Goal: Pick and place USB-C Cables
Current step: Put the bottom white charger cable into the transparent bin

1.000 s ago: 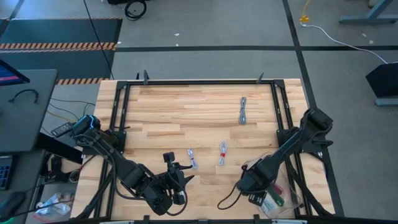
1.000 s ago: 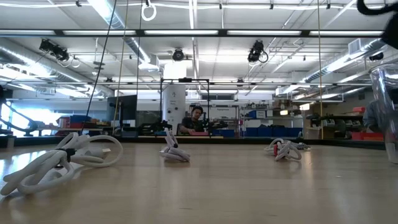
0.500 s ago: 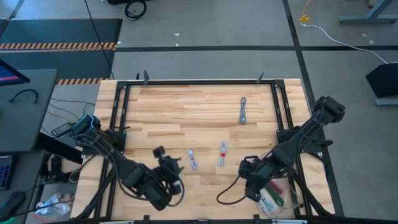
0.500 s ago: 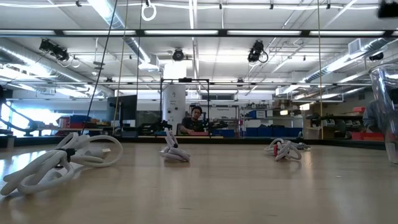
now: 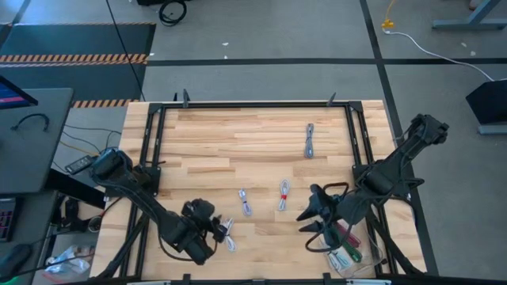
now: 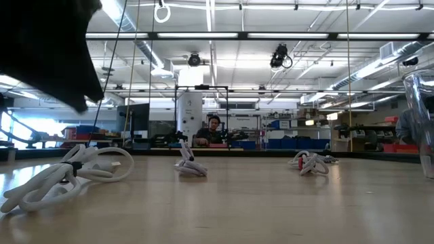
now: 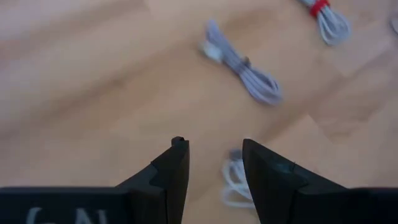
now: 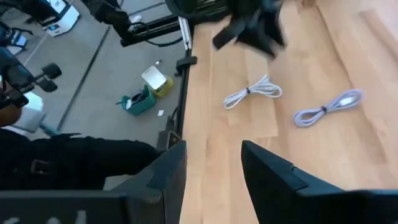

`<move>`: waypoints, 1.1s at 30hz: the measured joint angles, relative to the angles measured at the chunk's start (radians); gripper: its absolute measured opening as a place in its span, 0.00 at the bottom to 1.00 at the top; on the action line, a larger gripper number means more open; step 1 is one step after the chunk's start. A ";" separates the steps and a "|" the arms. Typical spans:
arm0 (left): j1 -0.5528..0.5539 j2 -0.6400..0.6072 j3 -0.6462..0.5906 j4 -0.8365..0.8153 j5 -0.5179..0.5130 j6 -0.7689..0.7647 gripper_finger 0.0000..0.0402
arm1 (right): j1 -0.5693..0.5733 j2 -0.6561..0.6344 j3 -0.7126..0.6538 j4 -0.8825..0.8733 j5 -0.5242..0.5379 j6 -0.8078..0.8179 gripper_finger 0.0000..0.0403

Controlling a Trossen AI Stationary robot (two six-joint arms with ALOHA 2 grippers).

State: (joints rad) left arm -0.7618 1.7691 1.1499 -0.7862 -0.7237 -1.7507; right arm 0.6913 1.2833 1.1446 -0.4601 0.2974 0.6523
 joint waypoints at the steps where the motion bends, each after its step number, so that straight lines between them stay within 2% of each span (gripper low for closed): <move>1: -0.002 0.000 -0.038 0.091 0.003 0.001 0.39 | -0.003 -0.006 0.000 -0.003 0.001 -0.014 0.40; 4: -0.001 0.000 -0.135 0.297 0.010 0.005 0.37 | -0.014 -0.015 0.000 -0.014 0.001 -0.049 0.40; 7: 0.002 0.000 -0.187 0.397 0.013 0.005 0.34 | -0.021 -0.015 0.000 -0.018 -0.002 -0.078 0.40; 12: 0.002 0.000 -0.186 0.409 0.099 0.025 0.29 | -0.020 -0.015 0.000 -0.029 -0.003 -0.099 0.40; 18: 0.002 0.000 -0.169 0.410 0.282 0.087 0.28 | -0.020 -0.015 0.000 -0.044 -0.003 -0.099 0.40; 33: 0.068 -0.001 -0.168 0.423 0.242 0.231 0.30 | -0.020 -0.014 0.000 -0.044 -0.003 -0.080 0.38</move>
State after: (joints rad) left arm -0.6941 1.7681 0.9817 -0.3635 -0.4812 -1.5199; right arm 0.6708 1.2694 1.1446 -0.5037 0.2946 0.5724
